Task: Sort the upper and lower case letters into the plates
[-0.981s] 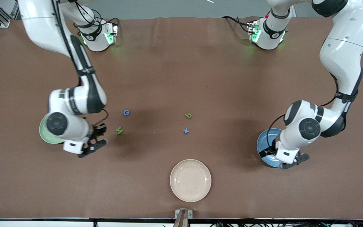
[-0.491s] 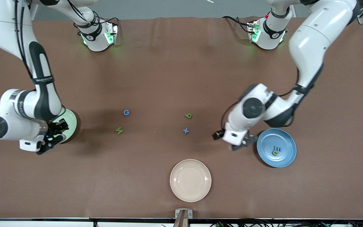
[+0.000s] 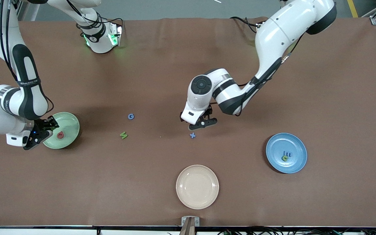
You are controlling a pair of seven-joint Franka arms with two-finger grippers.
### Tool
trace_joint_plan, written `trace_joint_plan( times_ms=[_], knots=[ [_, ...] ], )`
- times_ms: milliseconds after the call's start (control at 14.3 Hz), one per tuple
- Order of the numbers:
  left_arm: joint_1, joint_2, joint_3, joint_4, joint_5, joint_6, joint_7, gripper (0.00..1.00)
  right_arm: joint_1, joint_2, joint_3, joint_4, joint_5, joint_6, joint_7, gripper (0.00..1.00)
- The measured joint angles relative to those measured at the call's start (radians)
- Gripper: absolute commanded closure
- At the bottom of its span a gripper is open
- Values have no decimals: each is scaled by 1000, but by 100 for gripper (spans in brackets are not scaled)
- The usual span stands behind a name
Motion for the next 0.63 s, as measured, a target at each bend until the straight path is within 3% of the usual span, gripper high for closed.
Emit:
trace_joint_plan(
  times_ms=[140,631],
  knots=[
    [-27,17,35,5,0,1,-94,16,-21,0,0,-40,0,55,-23,77],
    [-26,41,41,11,0,17,-273,30,-21,0,13,-99,0,149,-25,74]
  ],
)
